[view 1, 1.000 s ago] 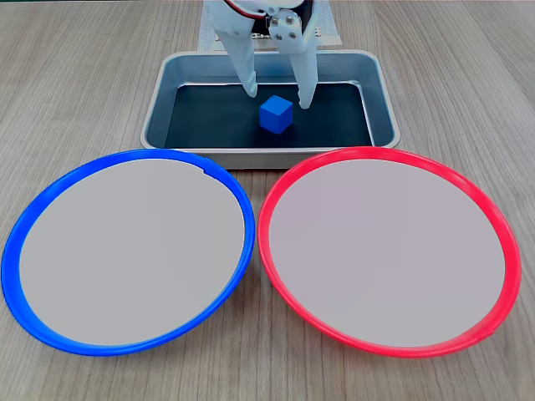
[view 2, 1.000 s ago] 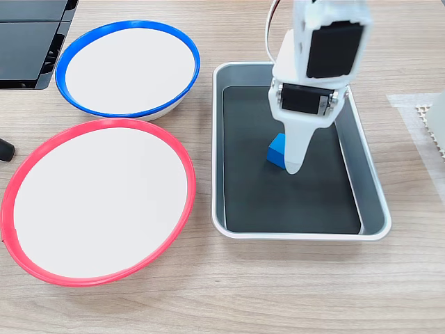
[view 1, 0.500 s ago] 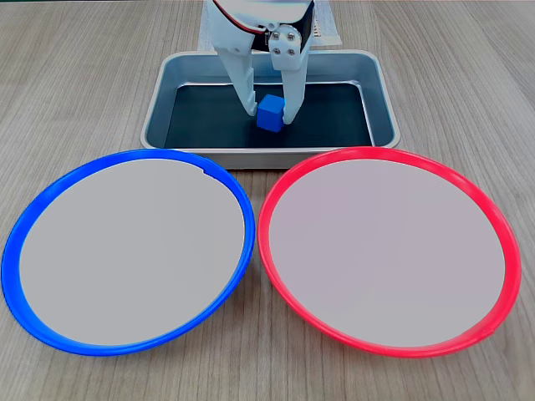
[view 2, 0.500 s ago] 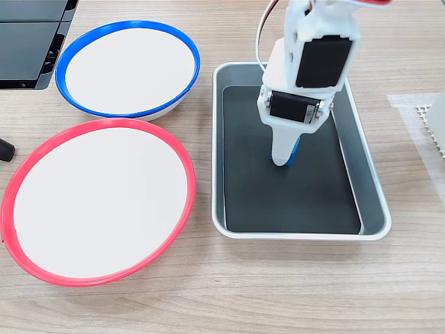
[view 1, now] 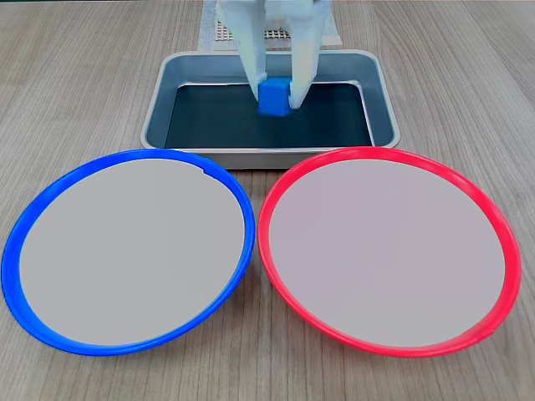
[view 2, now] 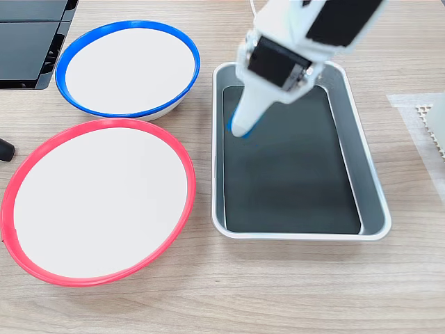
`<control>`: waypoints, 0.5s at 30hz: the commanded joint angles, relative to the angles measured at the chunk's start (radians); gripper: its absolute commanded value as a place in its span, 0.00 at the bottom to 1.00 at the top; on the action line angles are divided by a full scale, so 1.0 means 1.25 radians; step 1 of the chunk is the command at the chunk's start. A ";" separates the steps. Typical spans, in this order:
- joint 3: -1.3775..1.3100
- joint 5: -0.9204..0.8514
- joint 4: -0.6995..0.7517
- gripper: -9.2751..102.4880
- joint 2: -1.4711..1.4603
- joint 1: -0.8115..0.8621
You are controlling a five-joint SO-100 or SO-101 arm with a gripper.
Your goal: Move a blue block from tray to blue dish
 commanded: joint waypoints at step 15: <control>-0.243 0.090 -0.592 0.12 0.047 0.168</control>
